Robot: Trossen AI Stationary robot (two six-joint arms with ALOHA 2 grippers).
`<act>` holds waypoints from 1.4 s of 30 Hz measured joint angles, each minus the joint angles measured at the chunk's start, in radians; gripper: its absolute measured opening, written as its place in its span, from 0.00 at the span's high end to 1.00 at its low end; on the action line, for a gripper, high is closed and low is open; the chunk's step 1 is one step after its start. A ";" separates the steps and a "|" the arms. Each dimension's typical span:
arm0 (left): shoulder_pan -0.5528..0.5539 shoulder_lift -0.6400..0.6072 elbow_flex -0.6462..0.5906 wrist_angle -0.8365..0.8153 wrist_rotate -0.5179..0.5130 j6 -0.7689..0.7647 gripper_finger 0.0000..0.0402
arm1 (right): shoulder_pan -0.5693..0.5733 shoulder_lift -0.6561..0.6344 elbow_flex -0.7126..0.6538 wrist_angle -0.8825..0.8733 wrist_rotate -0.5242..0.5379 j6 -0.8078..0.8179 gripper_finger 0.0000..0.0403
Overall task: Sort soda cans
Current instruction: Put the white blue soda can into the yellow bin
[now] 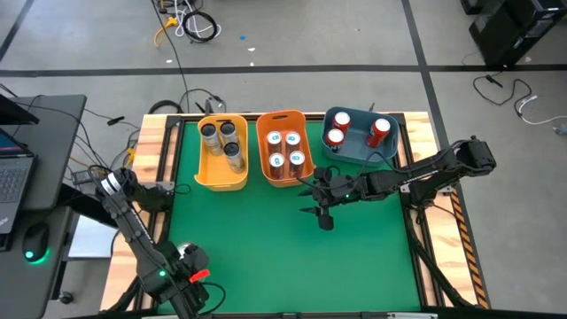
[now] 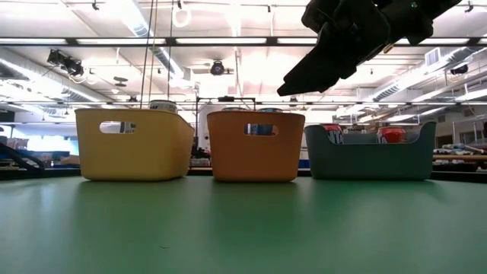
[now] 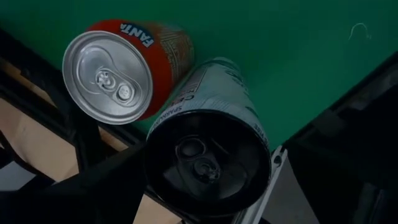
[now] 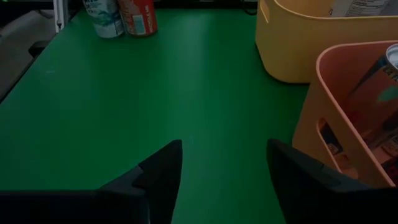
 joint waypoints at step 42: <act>0.483 -0.054 0.305 -0.145 -0.269 0.555 0.38 | 0.000 0.000 0.000 -0.004 -0.001 -0.003 0.46</act>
